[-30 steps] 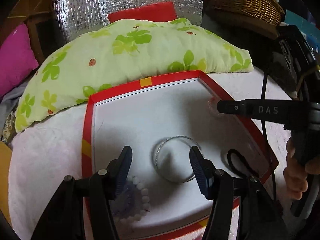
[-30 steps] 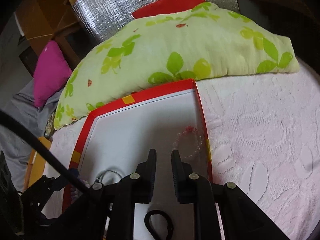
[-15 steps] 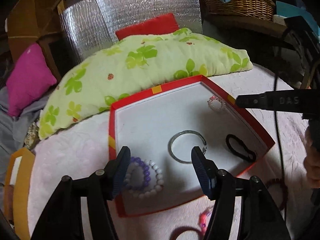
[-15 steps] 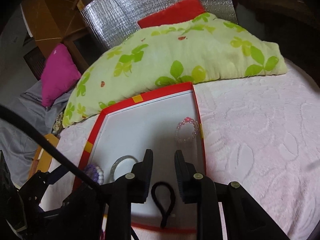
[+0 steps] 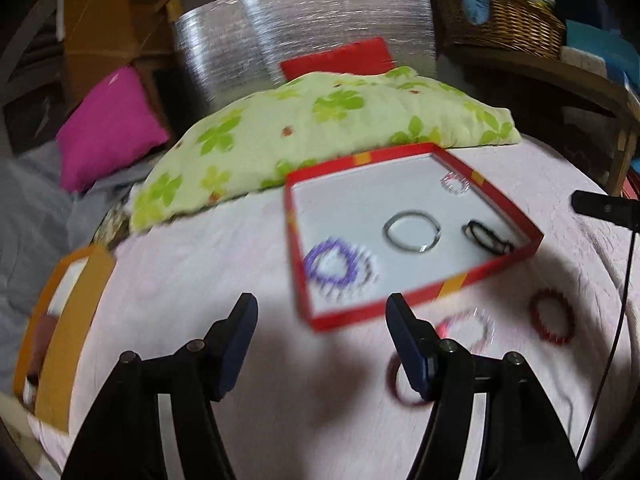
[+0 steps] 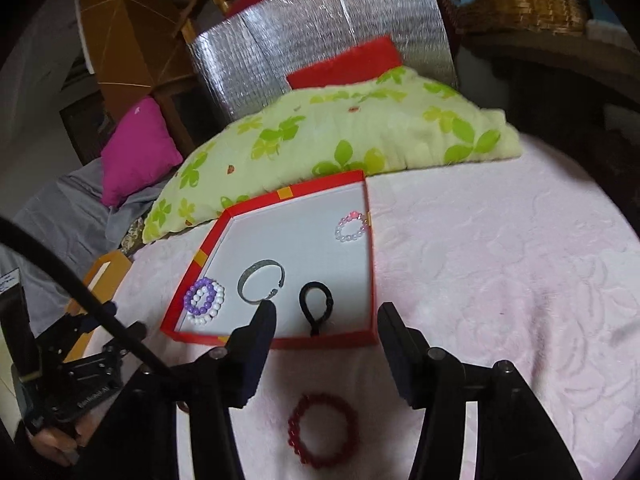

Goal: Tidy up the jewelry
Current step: 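Open the right gripper and lift both grippers away from the red box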

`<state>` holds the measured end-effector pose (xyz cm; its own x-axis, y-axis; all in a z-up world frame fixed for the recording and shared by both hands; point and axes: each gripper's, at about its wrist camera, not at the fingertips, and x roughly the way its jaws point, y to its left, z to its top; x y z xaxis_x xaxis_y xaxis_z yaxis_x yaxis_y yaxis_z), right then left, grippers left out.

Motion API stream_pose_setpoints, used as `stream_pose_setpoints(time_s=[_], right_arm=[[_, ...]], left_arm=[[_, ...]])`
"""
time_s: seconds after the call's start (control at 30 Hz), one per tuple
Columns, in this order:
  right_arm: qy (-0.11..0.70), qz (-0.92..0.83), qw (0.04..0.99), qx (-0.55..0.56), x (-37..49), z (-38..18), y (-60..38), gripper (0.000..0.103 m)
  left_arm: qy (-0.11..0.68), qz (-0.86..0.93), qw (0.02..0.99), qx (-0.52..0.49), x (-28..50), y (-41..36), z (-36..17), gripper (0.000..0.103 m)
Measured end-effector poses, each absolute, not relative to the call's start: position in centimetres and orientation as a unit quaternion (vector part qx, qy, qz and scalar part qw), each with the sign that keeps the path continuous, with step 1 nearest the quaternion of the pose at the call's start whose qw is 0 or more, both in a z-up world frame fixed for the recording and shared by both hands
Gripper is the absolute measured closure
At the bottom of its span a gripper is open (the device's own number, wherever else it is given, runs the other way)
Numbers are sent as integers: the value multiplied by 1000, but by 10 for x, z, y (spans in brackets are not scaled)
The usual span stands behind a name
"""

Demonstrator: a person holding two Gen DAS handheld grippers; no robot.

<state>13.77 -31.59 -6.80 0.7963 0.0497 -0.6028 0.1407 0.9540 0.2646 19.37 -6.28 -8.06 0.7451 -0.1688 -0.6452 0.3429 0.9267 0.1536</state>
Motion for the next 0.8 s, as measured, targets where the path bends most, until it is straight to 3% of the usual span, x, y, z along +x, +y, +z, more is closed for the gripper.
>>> stream_pose_setpoints(time_s=[0.33,0.57,0.8], right_arm=[[293,-40,944,146,78,-72,-300,46],[316,-58,938,127,46,-63,-274,46],[301,-65,945,115,37,-28,-238,46]], left_arm=[[326,-142,931,77,138,-9,-88,35],[275,-152,944,102,115,-6,-76,35],[272,-151,941,134,103,-1,-79,34]])
